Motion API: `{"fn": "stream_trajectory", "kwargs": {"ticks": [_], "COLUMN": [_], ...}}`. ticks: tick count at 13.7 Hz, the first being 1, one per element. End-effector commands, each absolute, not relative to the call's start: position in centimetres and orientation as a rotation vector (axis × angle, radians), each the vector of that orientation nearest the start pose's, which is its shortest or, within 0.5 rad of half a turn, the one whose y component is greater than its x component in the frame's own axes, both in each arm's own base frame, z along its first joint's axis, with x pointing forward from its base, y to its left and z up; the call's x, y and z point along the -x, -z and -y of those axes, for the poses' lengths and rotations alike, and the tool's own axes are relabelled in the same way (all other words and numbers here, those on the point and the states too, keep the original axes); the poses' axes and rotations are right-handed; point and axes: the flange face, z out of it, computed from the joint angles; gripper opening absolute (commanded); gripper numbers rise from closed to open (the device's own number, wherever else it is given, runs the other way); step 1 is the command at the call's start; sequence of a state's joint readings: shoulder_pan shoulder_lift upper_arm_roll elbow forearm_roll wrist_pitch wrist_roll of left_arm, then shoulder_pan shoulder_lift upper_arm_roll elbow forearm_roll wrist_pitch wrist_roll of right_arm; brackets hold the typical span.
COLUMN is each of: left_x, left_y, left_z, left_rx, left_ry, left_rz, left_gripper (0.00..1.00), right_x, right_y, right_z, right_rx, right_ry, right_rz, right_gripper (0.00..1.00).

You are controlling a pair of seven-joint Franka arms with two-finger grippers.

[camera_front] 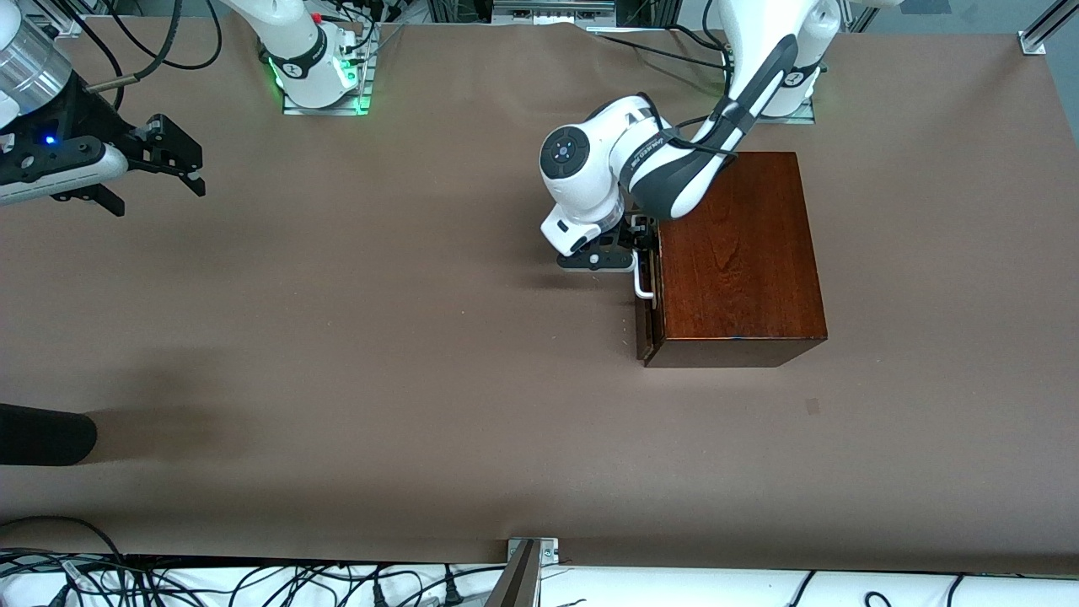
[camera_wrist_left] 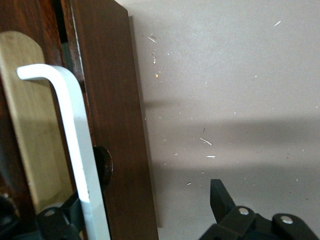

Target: Open drawer, take yellow block, close drawer

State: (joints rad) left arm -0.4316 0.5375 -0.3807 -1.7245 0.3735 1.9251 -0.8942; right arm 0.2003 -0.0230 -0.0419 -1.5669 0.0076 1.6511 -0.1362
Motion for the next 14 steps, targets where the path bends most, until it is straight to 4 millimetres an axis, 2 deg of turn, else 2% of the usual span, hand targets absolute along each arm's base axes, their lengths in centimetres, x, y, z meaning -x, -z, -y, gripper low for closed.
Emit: {"fn": "stream_trajectory", "kwargs": {"ticks": [1,4,8,10,12,14], "left_x": [-45.9,-45.8,-45.3,-46.1,-45.8,-45.8], "left_y": [-27.0,-27.2,-27.4,-27.9,-28.4,-28.8], "left_z": [44.6,45.9,50.1,50.9,52.2,52.7], "left_rx": [2.848,2.908,2.959,2.982,2.996,3.009], "left_ry": [-0.066,-0.024,0.003,0.017,0.034,0.034], "left_rz": [-0.115,-0.129,-0.183,-0.174,-0.192,-0.187], "left_gripper": [1.00,1.00,1.00,1.00,1.00,1.00], "right_x": [-54.9,-54.9,-54.9,-54.9,-54.9,-54.9], "right_y": [-65.1,-65.1,-65.1,-65.1,-65.1,-65.1], "right_z": [-8.7,-8.7,-8.7,-8.8,-8.7,-8.7], "right_rx": [3.084,3.084,3.085,3.083,3.084,3.084], "right_ry": [0.179,0.179,0.179,0.179,0.179,0.179], "right_rz": [0.459,0.459,0.459,0.462,0.459,0.459], "right_gripper": [1.00,1.00,1.00,1.00,1.00,1.00]}}
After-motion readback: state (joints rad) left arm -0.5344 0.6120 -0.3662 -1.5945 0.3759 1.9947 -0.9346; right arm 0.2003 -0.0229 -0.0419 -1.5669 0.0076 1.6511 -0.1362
